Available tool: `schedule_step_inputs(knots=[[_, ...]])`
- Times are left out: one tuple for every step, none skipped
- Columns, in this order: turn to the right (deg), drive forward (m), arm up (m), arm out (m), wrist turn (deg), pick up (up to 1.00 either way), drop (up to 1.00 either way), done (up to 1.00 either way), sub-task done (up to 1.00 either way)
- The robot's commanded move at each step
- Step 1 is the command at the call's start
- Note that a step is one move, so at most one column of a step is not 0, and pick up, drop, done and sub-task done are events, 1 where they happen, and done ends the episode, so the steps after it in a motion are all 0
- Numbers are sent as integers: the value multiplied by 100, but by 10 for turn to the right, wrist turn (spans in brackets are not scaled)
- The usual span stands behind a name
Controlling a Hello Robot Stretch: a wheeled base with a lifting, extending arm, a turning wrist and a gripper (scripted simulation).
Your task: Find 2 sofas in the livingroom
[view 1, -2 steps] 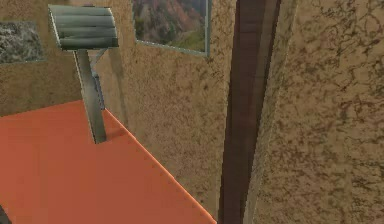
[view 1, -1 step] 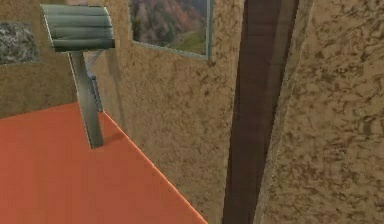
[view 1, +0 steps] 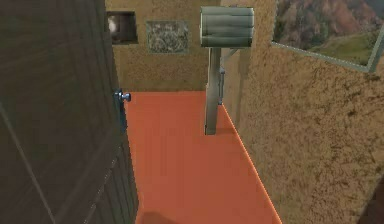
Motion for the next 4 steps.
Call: schedule_step_inputs(knots=[[0, 100, 0, 0, 0, 0, 0, 0, 0], [-300, 0, 0, 0, 0, 0, 0, 0, 0], [0, 5, 0, 0, 0, 0, 0, 0, 0], [240, 0, 0, 0, 0, 0, 0, 0, 0]])
